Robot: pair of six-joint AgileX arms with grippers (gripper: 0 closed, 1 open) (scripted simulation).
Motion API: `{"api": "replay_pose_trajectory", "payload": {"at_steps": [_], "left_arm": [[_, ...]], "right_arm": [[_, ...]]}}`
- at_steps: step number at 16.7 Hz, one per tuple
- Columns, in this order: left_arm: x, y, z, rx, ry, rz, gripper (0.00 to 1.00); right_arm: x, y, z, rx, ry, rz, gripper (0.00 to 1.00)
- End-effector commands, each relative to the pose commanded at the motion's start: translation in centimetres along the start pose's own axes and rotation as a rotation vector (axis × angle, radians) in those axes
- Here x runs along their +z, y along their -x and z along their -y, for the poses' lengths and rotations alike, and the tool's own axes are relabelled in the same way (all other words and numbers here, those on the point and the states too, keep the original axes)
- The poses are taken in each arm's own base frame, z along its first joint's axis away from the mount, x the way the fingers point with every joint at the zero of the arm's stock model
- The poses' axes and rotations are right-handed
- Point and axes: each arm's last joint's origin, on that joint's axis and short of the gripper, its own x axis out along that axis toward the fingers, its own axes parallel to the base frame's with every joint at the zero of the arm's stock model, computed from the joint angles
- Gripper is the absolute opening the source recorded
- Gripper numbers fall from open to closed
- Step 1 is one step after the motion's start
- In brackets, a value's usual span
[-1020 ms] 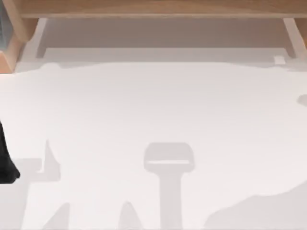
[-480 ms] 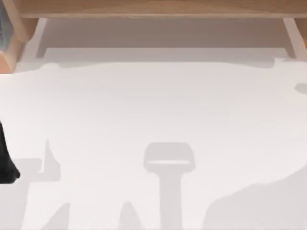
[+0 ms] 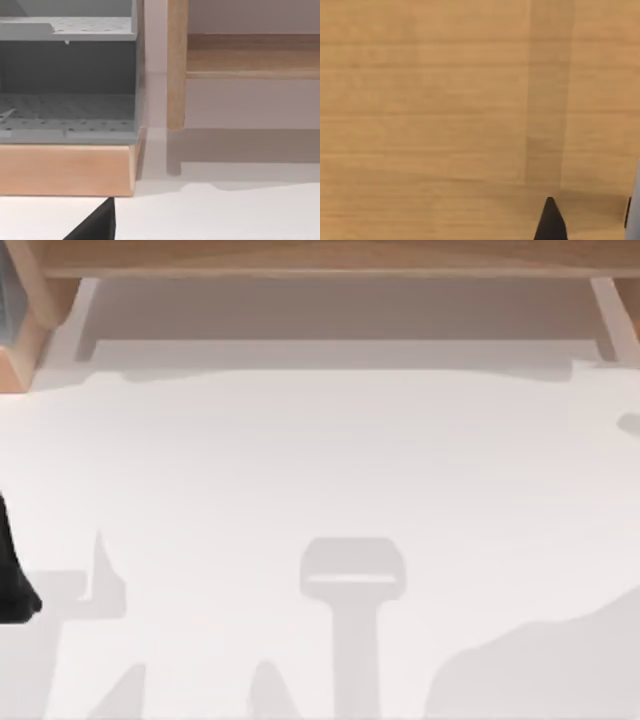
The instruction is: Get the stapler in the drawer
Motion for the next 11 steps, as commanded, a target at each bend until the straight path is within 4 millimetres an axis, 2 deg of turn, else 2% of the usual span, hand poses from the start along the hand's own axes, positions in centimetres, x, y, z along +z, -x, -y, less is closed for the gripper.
{"api": "replay_pose_trajectory", "payload": {"at_steps": [5,11], "left_arm": [[0.0,0.0,0.0,0.0,0.0,0.0,1.0],[0.0,0.0,0.0,0.0,0.0,0.0,1.0]], "right_arm": [[0.0,0.0,0.0,0.0,0.0,0.0,0.98],[0.0,0.0,0.0,0.0,0.0,0.0,1.0]]}}
